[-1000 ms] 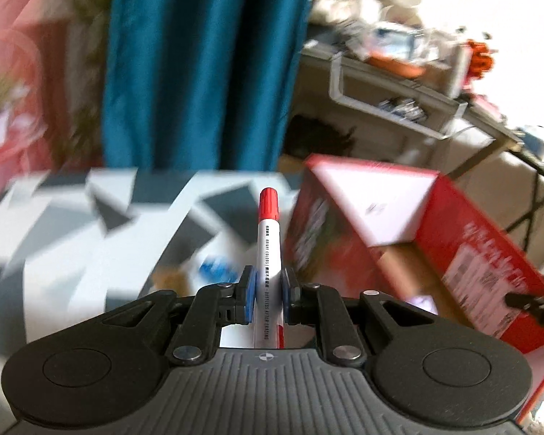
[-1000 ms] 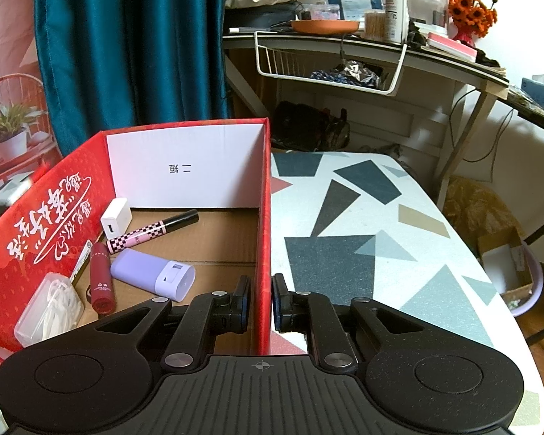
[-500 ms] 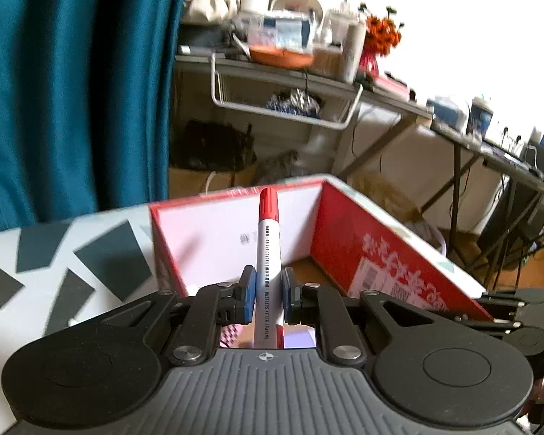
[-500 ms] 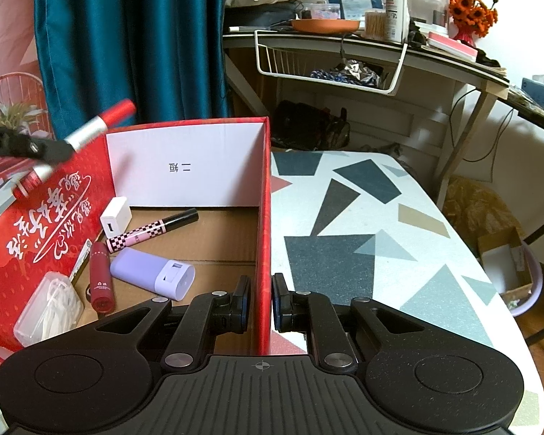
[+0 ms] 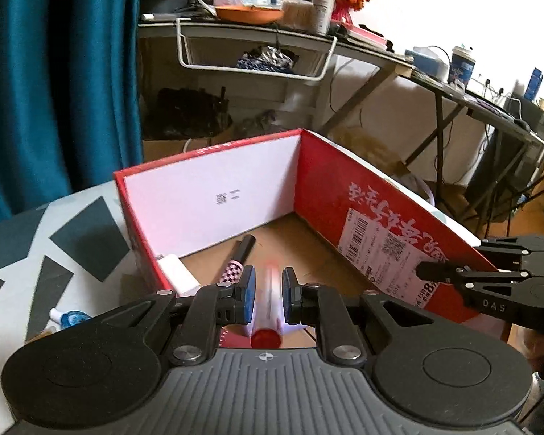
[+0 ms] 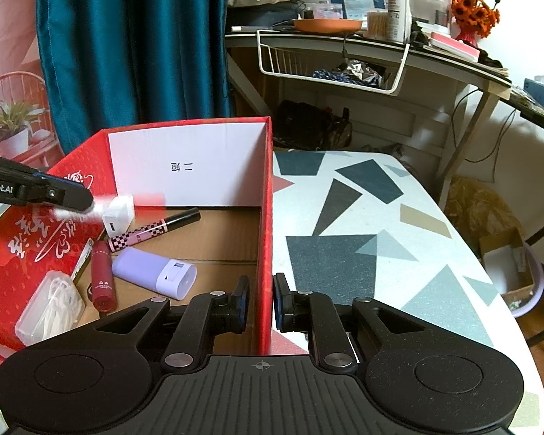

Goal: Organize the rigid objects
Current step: 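Carry the white marker into the red box and open the left gripper, then lower the left gripper onto the blue correction tape and close it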

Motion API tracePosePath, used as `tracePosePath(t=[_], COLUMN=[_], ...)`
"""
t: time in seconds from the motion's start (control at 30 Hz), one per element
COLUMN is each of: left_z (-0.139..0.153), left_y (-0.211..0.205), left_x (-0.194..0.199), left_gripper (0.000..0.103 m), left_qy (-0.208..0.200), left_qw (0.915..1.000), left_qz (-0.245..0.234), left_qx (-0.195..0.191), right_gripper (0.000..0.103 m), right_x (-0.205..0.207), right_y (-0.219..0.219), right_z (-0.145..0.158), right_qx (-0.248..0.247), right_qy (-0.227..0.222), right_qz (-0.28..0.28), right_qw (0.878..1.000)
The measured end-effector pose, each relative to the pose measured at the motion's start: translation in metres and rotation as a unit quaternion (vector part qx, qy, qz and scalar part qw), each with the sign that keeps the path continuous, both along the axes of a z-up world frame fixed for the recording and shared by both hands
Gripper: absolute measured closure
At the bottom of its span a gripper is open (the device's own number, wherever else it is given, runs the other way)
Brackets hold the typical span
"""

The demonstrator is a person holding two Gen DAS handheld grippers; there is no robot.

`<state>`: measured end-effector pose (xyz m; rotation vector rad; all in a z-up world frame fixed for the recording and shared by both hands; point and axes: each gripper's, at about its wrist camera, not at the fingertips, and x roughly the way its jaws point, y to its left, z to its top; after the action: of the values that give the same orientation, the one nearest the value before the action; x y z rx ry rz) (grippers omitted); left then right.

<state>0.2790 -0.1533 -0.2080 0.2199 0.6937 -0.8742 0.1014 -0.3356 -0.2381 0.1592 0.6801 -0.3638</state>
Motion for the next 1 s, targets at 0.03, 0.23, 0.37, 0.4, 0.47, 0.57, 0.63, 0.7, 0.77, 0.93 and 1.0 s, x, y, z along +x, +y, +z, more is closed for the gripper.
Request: tracePosePath(t=[0.03, 0.23, 0.37, 0.4, 0.47, 0.57, 0.63, 0.7, 0.77, 0.93, 1.0], left_z=[0.001, 0.019, 0.029, 0.029, 0.029, 0.024, 0.021, 0.016, 0.009, -0.01, -0.018], left_y=[0.002, 0.036, 0.071, 0.081, 0.096, 0.116, 0.124, 0.128, 0.13, 0.122, 0.114], left_x=[0.001, 0.016, 0.032, 0.037, 0.046, 0.056, 0.062, 0.065, 0.068, 0.074, 0.077], left_gripper=[0.086, 0.076, 0.046, 0.044, 0.039, 0.037, 0.037, 0.037, 0.037, 0.037, 0.037], left_qy=[-0.001, -0.001, -0.007, -0.007, -0.004, -0.001, 0.003, 0.007, 0.015, 0.036, 0.037], left_qw=[1.0, 0.9963, 0.9881, 0.9856, 0.9808, 0.9716, 0.9686, 0.9661, 0.9635, 0.9642, 0.9668], left_qz=[0.004, 0.047, 0.111, 0.13, 0.164, 0.218, 0.235, 0.247, 0.258, 0.257, 0.249], left_qx=[-0.004, -0.071, -0.106, -0.108, -0.105, -0.091, -0.081, -0.074, -0.068, -0.056, -0.044], right_gripper=[0.089, 0.089, 0.088, 0.088, 0.088, 0.088, 0.088, 0.088, 0.088, 0.088, 0.087], right_x=[0.0, 0.0, 0.0, 0.0, 0.0, 0.0, 0.0, 0.0, 0.0, 0.001, 0.001], right_y=[0.0, 0.0, 0.0, 0.0, 0.0, 0.0, 0.0, 0.001, 0.0, 0.001, 0.001], right_z=[0.0, 0.0, 0.0, 0.0, 0.0, 0.0, 0.0, 0.0, 0.0, 0.0, 0.0], right_qx=[0.0, 0.0, 0.001, 0.001, 0.001, 0.001, 0.001, 0.001, 0.001, 0.0, -0.001], right_qy=[0.0, 0.001, 0.0, 0.0, 0.0, 0.0, 0.0, 0.0, 0.0, 0.001, 0.003], right_qz=[0.0, 0.0, 0.0, 0.0, 0.0, 0.0, -0.001, 0.0, 0.0, 0.001, 0.002], right_qw=[1.0, 1.0, 1.0, 1.0, 1.0, 1.0, 1.0, 1.0, 1.0, 1.0, 1.0])
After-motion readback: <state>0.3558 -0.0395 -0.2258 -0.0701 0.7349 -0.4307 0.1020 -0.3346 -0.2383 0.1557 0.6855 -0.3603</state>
